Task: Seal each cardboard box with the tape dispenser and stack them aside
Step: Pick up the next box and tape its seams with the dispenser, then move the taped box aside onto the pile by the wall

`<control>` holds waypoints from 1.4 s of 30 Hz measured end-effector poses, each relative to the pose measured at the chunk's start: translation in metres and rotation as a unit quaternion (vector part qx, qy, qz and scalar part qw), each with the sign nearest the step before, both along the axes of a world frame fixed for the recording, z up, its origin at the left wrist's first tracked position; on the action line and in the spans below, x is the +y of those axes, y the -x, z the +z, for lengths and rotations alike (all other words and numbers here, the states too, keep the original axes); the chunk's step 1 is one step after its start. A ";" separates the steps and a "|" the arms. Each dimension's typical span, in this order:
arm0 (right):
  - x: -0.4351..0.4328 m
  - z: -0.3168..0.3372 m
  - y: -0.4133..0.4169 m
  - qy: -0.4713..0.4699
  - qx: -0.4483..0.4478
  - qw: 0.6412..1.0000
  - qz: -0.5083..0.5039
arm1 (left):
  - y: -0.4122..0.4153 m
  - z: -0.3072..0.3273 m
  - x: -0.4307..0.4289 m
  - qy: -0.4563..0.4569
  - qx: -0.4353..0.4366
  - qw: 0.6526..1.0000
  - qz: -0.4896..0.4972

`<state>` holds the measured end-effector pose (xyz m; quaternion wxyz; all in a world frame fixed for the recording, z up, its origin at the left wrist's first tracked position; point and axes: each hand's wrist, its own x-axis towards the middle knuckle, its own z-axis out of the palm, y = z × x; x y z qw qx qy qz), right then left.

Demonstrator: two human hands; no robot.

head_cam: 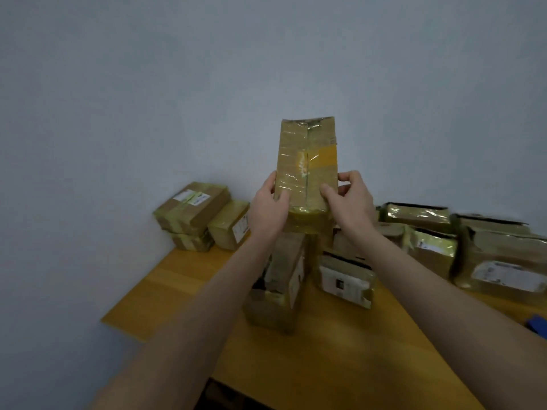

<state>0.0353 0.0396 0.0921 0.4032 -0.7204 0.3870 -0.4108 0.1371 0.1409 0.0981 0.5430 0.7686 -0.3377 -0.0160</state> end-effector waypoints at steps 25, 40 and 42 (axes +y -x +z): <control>0.024 -0.047 -0.345 -0.051 0.098 0.991 0.069 | -0.353 -0.036 0.021 -0.136 -0.010 0.990 0.025; 0.017 -0.070 -0.400 -0.137 0.189 0.971 0.050 | -0.420 -0.075 0.009 -0.222 -0.015 0.973 -0.056; 0.020 -0.074 -0.397 -0.158 0.182 0.969 0.060 | -0.416 -0.077 0.012 -0.246 -0.014 0.966 -0.080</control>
